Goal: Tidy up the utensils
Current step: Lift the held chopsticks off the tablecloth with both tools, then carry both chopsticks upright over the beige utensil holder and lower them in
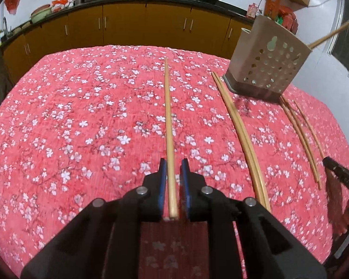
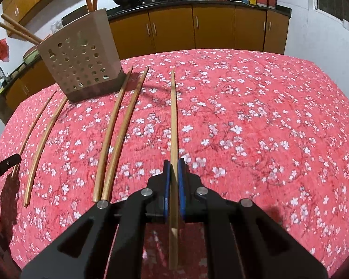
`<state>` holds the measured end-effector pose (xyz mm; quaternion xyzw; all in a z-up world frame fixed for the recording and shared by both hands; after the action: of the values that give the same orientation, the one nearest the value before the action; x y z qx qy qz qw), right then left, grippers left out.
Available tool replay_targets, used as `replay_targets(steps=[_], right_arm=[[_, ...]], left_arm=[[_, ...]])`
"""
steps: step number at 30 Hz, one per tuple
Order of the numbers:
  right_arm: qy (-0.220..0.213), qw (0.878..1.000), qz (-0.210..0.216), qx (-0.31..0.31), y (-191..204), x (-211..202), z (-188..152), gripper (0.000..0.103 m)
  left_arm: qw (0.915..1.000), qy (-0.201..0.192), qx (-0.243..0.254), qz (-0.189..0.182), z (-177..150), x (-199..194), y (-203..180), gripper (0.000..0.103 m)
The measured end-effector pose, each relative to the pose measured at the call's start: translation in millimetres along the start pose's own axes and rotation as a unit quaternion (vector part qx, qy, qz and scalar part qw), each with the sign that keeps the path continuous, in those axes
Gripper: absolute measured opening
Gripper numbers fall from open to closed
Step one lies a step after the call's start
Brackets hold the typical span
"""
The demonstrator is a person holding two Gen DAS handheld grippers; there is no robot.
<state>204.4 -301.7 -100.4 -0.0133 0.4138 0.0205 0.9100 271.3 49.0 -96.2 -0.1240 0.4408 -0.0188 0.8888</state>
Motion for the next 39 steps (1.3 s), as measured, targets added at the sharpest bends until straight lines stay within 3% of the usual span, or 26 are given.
replay_targets(steps=[2,8,18,26,39], right_arm=[[-0.001,1.000,0.002,0.003,0,0,0,0.007],[-0.030,1.000,-0.004,0.007,-4,-17,8,0.007],[-0.136,0.990,-0.030,0.010,-18,-84,46,0.007],[-0.204,0.978,-0.037,0.013,-22,-119,77,0.007],[-0.231,0.973,-0.025,-0.004,-12,-137,95,0.007]], left_arm=[[0.9998,-0.008,0.008,0.014,-4,-1,-1,0.008],[0.9998,-0.010,0.013,0.011,2,-9,3,0.008],[0.9955,-0.092,0.007,-0.020,43,-75,2,0.008],[0.9847,-0.165,-0.006,-0.056,83,-130,-7,0.008],[0.9768,-0.198,0.021,-0.079,107,-163,-28,0.008]])
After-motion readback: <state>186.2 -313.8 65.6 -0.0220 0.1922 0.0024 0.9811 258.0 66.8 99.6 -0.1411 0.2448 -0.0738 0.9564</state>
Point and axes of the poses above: each gripper's, at about its wrist camera, not at the fingertips, and x roughly the way its jaws point, y to its left, z to its top, the point moved 4 cm from there along x, roughly the way its jaws point, and after that the axes turned 12 degrees about -x, right-handed, at the moved point
